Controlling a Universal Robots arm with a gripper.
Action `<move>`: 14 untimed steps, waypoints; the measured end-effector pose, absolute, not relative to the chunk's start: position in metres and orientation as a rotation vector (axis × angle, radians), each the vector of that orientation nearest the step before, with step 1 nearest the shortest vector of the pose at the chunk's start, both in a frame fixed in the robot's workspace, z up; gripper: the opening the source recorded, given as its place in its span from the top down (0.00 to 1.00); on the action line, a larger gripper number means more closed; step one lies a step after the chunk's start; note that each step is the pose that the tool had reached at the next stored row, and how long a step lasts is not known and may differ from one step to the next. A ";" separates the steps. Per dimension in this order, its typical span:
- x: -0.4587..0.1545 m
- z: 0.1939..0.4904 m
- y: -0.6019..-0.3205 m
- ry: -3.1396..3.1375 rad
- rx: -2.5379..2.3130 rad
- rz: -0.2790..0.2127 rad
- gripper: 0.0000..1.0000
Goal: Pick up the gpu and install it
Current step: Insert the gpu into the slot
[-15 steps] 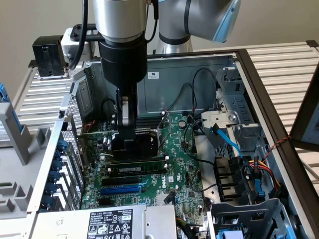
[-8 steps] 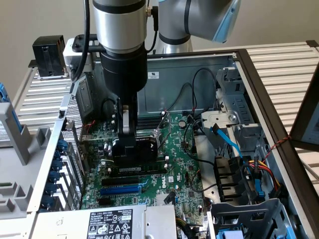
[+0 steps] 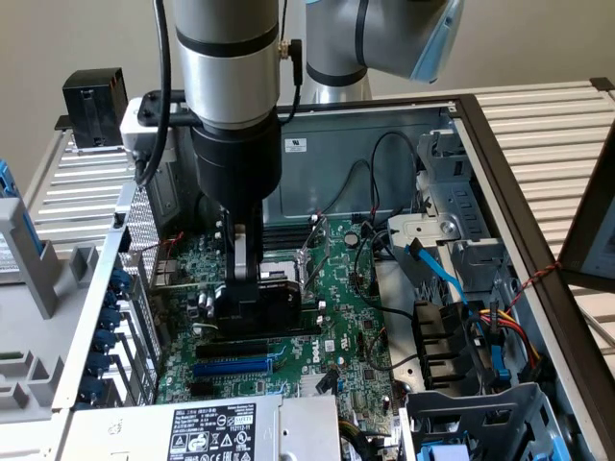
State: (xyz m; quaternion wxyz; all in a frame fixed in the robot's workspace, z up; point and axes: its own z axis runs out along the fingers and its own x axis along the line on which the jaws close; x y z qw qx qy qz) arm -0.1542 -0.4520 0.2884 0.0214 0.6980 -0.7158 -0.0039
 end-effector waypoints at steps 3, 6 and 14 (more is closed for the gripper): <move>-0.156 0.288 -0.452 -2.219 2.164 -0.011 0.74; -0.161 0.288 -0.452 -2.220 2.165 -0.009 0.74; -0.164 0.279 -0.453 -2.232 2.177 -0.001 0.74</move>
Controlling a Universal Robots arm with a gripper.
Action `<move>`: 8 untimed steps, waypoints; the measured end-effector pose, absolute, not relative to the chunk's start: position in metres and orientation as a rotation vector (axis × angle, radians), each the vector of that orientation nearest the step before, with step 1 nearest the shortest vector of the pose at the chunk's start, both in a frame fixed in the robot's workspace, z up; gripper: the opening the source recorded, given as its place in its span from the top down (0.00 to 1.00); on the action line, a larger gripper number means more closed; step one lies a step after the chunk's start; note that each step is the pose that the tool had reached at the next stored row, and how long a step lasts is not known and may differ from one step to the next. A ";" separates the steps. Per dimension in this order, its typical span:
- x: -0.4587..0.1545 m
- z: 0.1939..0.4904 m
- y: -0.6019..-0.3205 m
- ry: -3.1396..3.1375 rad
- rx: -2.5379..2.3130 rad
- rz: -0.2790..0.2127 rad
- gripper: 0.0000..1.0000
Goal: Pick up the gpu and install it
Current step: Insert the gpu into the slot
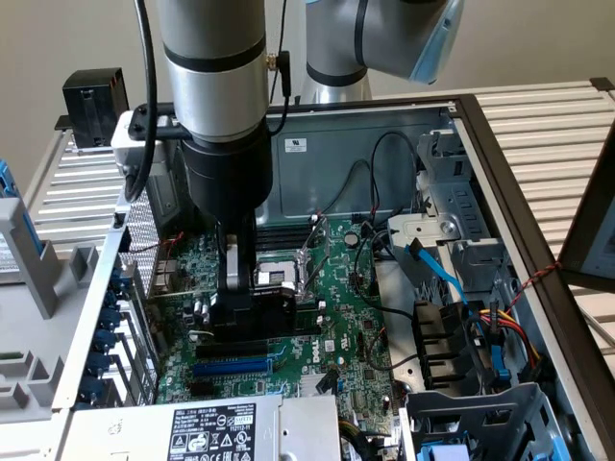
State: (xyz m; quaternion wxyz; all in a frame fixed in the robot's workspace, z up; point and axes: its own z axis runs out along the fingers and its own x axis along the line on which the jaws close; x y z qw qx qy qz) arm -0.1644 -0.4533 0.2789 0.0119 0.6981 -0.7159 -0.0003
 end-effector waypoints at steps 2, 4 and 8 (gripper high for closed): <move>-0.166 0.278 -0.453 -2.232 2.177 -0.002 0.74; -0.167 0.278 -0.453 -2.234 2.178 -0.004 0.74; -0.168 0.276 -0.455 -2.235 2.180 -0.009 0.74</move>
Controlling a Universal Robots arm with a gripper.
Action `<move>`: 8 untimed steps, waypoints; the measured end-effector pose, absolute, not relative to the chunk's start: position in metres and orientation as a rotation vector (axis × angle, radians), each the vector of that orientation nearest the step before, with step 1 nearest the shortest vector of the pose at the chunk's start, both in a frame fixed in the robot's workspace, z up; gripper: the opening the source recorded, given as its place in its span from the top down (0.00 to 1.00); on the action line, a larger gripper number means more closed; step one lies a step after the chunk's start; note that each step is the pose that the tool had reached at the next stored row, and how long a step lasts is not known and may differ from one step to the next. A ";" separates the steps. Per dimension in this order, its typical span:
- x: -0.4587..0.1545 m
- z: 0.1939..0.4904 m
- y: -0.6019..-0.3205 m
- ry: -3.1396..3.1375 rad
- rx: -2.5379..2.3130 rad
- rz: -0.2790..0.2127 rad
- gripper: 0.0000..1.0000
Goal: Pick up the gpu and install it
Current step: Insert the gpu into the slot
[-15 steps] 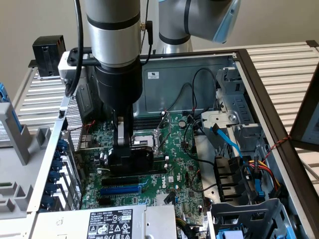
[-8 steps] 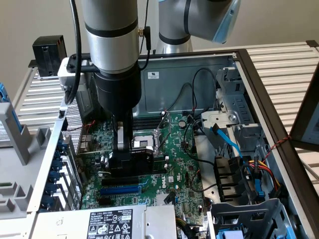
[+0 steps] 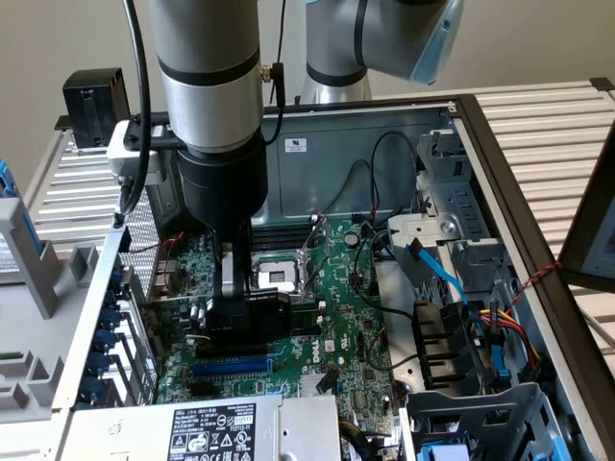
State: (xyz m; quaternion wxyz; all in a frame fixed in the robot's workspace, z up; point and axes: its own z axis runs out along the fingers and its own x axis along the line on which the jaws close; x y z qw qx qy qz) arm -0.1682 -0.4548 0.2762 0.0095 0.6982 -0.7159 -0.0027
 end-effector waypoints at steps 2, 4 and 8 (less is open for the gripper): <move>-0.169 0.276 -0.455 -2.236 2.180 -0.009 0.74; -0.169 0.276 -0.455 -2.235 2.180 -0.009 0.74; -0.170 0.271 -0.455 -2.236 2.180 -0.009 0.74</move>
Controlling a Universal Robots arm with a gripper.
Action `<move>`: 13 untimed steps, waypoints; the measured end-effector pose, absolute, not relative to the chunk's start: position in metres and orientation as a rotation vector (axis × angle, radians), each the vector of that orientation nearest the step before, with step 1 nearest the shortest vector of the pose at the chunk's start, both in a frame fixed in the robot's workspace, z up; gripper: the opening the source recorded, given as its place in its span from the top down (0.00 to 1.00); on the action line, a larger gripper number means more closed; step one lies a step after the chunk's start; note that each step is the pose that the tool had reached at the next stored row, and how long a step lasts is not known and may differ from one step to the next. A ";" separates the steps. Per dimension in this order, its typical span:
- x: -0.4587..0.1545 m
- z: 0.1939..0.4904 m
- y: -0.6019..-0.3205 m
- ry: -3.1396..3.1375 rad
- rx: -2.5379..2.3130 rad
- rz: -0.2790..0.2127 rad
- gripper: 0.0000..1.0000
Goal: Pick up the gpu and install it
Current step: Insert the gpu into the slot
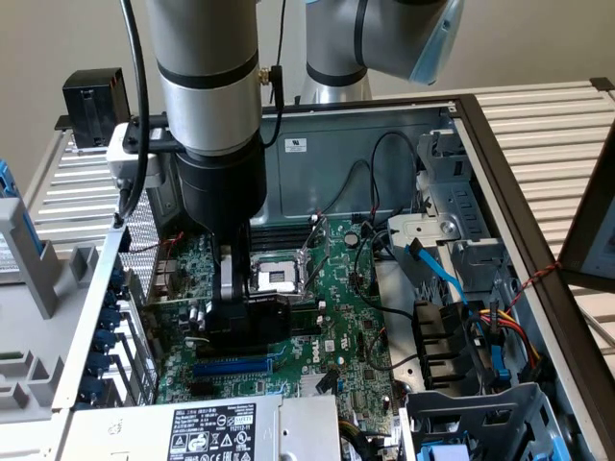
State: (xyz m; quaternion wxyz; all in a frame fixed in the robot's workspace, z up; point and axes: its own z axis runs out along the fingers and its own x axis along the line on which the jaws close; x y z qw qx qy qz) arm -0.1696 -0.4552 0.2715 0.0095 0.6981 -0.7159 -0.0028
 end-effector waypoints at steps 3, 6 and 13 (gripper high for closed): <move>-0.171 0.270 -0.455 -2.236 2.181 -0.010 0.74; -0.171 0.269 -0.455 -2.237 2.182 -0.013 0.74; -0.173 0.265 -0.455 -2.240 2.185 -0.020 0.74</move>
